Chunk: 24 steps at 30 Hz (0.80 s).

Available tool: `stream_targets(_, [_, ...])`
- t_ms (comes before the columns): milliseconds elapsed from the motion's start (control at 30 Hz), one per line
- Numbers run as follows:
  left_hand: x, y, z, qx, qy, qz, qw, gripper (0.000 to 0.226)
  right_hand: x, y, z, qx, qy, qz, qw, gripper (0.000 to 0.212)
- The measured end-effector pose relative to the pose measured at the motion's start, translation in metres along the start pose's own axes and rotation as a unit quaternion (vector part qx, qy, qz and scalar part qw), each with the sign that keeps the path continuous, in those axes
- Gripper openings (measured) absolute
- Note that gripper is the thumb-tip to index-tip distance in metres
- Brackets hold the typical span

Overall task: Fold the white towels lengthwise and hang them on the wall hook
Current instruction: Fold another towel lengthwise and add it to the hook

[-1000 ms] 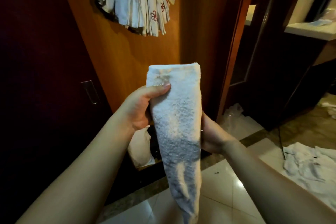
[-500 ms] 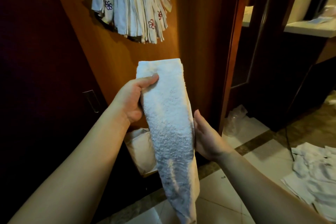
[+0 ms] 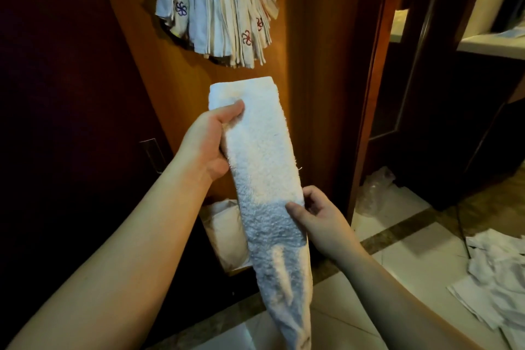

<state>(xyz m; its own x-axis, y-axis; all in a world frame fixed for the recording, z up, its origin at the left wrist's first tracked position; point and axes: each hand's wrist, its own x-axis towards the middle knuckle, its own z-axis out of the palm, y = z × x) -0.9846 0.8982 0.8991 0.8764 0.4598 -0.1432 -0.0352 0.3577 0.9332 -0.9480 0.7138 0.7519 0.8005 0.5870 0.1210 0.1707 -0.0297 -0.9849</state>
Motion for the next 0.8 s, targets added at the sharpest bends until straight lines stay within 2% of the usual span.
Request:
stream_targets(67, [0.001,0.002,0.0,0.01,0.0,0.004,1.0,0.031,-0.001,-0.004,0.0,-0.016,-0.004,-0.005,1.0,0.033])
stream_targets(233, [0.002,0.003,-0.005,0.042,0.029,0.041,0.998,0.029,-0.005,-0.007,0.004,-0.035,0.041,-0.018,0.998,0.034])
stream_targets(467, [0.004,0.002,-0.004,0.001,-0.008,0.023,1.0,0.033,0.001,-0.006,0.001,-0.038,0.068,-0.023,0.997,0.037])
stream_targets(500, [0.004,0.002,-0.004,-0.006,-0.008,0.02,1.0,0.033,0.004,-0.004,-0.004,-0.025,0.051,-0.011,0.998,0.047])
stream_targets(567, [0.008,0.004,-0.002,-0.015,0.001,0.013,1.0,0.032,0.01,0.001,-0.013,0.023,-0.02,0.031,0.999,0.083])
stream_targets(600, [0.01,0.005,0.0,-0.016,0.007,0.009,1.0,0.031,0.012,0.004,-0.018,0.072,-0.068,0.068,0.993,0.098])
stream_targets(633, [0.013,0.006,0.001,-0.017,0.015,0.004,1.0,0.031,0.012,0.007,-0.023,0.125,-0.118,0.103,0.98,0.104])
stream_targets(700, [0.018,0.008,0.004,-0.015,0.031,-0.01,0.999,0.032,0.013,0.013,-0.03,0.177,-0.204,0.135,0.953,0.099])
stream_targets(800, [0.028,0.009,0.007,-0.004,0.057,-0.025,0.998,0.037,0.012,0.018,-0.036,0.178,-0.237,0.14,0.945,0.096])
